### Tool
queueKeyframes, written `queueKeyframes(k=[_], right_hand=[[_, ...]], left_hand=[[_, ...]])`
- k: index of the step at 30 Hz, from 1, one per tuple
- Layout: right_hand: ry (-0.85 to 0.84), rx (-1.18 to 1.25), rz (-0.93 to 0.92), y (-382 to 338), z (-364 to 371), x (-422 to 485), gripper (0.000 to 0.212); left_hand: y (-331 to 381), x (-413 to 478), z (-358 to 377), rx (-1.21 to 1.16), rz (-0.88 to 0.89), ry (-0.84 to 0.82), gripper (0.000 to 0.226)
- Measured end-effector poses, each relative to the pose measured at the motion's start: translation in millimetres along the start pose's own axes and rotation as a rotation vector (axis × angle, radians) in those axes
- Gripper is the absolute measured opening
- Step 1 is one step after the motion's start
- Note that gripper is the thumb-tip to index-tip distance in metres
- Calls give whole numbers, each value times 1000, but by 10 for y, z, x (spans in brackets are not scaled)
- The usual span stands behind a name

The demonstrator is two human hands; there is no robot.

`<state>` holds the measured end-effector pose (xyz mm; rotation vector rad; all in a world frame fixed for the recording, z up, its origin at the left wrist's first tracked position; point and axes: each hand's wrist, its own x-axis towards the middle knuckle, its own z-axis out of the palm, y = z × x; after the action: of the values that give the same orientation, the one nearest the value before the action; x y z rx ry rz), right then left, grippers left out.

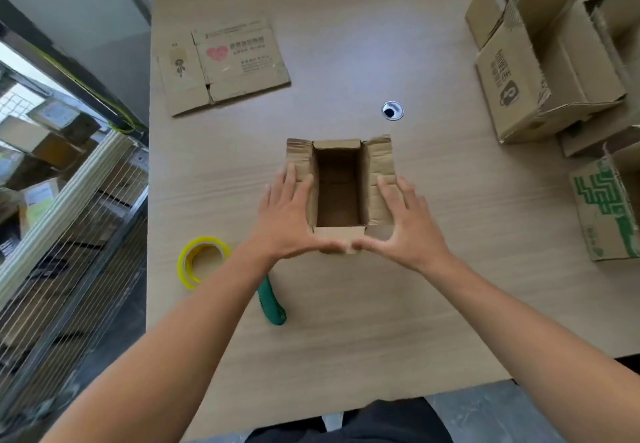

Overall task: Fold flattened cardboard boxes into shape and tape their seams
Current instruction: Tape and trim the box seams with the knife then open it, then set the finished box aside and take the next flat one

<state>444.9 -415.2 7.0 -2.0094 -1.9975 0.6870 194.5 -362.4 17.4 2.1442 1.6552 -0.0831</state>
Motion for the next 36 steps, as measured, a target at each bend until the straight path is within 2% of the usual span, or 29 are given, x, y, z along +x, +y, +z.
queueKeyframes(k=[1, 3, 6, 8, 9, 11, 13, 16, 18, 20, 22, 24, 25, 27, 28, 29, 30, 34, 36], right_hand=[[-43, -114, -28, 26, 8, 1, 127], [-18, -199, -60, 43, 30, 6, 121], [86, -105, -148, 91, -61, 142, 100], [65, -110, -294, 112, -130, 284, 76], [65, -115, -363, 111, -161, 358, 60], [47, -90, -463, 123, -219, 519, 33], [-75, -113, -511, 149, -312, 663, 34], [-260, -174, -446, 242, -436, 796, 53], [-294, -4, -355, 242, -468, 845, 50], [-221, 173, -226, 170, -468, 905, 55], [-92, 169, -174, 156, -426, 942, 53], [-48, 113, -187, 227, -440, 1016, 50], [-65, 104, -181, 273, -493, 1070, 50], [-93, 67, -161, 384, -666, 1225, 51], [-102, 38, -152, 448, -774, 1316, 53], [-93, 17, -143, 518, -896, 1414, 58], [-55, 6, -137, 591, -1041, 1515, 62], [268, -32, -104, 973, -1748, 1875, 60], [351, -64, -46, 1153, -2073, 2030, 57]], left_hand=[[25, 1, 32, 77, 20, -46, 141], [87, -23, 47, 159, 28, -39, 123], [225, 127, -112, 83, 179, 201, 76], [297, 360, -292, 127, 299, 251, 61], [309, 528, -380, 180, 307, 177, 62], [303, 906, -585, 271, 232, -74, 86], [295, 1230, -747, 309, 190, -177, 110], [319, 1454, -698, 357, 181, -68, 115], [356, 1519, -640, 245, 148, -44, 102], [358, 1529, -654, 84, 135, 24, 84], [327, 1410, -643, -38, 124, 213, 70], [307, 1220, -532, -201, 24, 377, 69], [325, 1132, -456, -370, -56, 368, 73], [492, 1090, -379, -934, -254, 231, 73], [623, 1158, -366, -1173, -336, 177, 60], [763, 1291, -389, -1267, -380, 184, 38], [909, 1464, -435, -1229, -386, 230, 18], [1527, 2351, -699, -1184, -339, 323, 19], [1842, 2838, -802, -1189, -349, 314, 19]])
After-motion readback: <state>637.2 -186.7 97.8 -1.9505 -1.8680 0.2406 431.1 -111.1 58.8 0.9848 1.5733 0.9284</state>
